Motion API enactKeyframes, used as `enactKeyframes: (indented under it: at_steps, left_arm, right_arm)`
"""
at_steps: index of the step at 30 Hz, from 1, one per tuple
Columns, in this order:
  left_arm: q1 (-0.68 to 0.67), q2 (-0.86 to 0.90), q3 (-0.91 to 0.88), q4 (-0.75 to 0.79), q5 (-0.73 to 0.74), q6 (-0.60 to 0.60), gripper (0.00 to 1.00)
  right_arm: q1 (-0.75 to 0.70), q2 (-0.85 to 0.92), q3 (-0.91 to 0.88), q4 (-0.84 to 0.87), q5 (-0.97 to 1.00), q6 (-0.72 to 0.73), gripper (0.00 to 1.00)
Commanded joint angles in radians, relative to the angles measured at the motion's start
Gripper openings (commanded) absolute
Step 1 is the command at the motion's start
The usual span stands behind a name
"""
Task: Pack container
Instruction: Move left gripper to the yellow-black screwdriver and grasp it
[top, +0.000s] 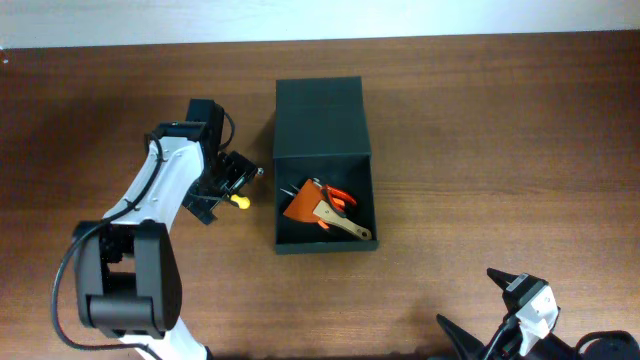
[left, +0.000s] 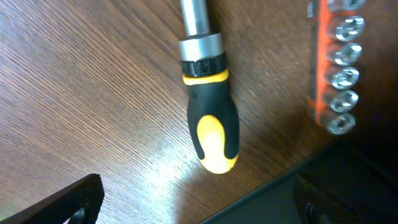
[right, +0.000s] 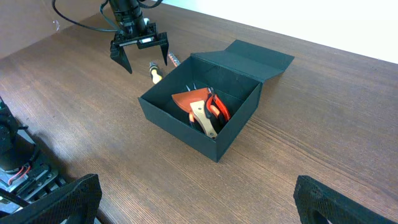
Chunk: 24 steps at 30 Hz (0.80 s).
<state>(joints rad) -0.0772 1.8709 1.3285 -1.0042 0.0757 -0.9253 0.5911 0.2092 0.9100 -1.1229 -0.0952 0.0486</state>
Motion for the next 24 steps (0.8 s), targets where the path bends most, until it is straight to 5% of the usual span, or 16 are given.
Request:
enactKeyframes:
  at_steps: [1, 24]
  left_arm:
    - [0.003, 0.048, -0.006, 0.005, 0.019, -0.029, 0.99]
    - [0.037, 0.127, -0.006, 0.010, 0.017, -0.159, 0.95]
  right_arm:
    - [0.003, -0.006, -0.003, 0.003, -0.006, 0.002, 0.99]
    - [0.003, -0.006, -0.003, 0.003, -0.006, 0.002, 0.99]
